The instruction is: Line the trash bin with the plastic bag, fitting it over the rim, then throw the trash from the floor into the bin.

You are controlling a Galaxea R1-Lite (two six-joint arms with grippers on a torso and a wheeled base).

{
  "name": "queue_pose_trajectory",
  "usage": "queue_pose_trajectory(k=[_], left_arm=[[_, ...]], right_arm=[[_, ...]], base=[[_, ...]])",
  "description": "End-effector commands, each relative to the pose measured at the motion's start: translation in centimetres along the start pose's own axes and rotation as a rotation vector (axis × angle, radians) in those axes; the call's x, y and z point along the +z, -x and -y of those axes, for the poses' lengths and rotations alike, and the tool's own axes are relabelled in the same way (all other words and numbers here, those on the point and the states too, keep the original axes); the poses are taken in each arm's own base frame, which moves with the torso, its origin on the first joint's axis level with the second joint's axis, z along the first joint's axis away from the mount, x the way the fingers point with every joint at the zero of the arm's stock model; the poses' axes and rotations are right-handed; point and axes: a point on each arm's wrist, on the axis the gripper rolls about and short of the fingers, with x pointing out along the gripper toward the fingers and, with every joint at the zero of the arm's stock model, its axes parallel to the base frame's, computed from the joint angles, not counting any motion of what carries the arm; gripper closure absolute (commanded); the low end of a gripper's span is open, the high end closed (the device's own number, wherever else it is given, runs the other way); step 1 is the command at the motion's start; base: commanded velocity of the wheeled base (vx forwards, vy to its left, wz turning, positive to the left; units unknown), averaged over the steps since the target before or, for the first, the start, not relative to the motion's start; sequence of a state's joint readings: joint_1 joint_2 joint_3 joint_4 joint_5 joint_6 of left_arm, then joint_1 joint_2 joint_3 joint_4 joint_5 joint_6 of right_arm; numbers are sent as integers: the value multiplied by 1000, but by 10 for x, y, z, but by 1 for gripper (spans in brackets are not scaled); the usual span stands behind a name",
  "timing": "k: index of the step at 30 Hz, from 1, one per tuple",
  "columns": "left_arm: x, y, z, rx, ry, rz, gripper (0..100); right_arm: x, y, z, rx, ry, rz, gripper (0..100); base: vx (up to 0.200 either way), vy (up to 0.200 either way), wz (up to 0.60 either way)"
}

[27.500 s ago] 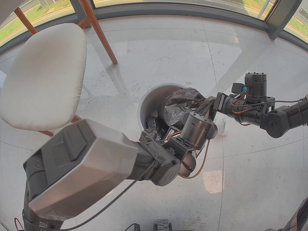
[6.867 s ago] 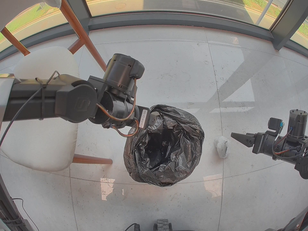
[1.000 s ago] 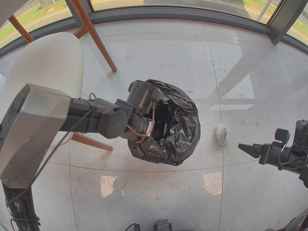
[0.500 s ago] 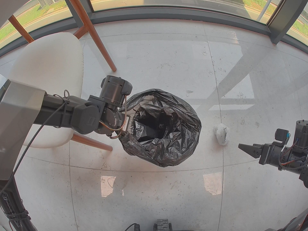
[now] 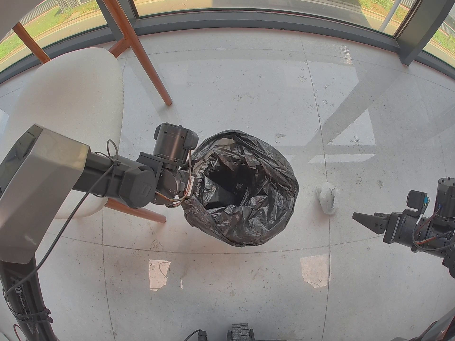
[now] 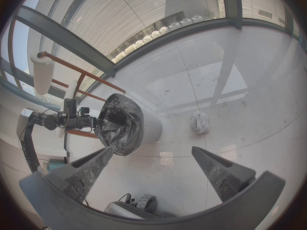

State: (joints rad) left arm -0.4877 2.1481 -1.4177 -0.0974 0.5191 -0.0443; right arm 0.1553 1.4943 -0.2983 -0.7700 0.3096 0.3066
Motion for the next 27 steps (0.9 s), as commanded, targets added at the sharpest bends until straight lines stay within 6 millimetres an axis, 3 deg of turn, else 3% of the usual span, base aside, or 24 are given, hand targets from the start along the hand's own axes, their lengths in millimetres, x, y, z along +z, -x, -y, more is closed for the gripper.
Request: queue_pose_trajectory(k=[1,4,9,14,17,22,27], left_arm=[[-8,0,1,-4,-10,-22,0],[-16,8,-1,-39,-24,-44,0],[-40,5,-1,-54,-56,-107,0],[-47,-2,0,-47,-33,-72,0],[-66,-15,6,-45,-54,-96,0],[-73,-20,9,-46,-56,-97,0],[-62,-19,11,-51,-29,-36,0]], right_arm=[[0,0,1,-2,-1,2,0],[0,0,0,-1,-1,2,0],[0,0,0,-1,-1,2,0],[1,0,0,-1,0,3,0],[1,0,0,-2,-1,4,0],[0,1,1,-3,-1,4,0],[0,0,1,-4,-2,1,0]], base=[[0,0,0],[0,0,0],[0,0,0],[0,0,0],[0,0,0],[0,0,0],[0,0,0]])
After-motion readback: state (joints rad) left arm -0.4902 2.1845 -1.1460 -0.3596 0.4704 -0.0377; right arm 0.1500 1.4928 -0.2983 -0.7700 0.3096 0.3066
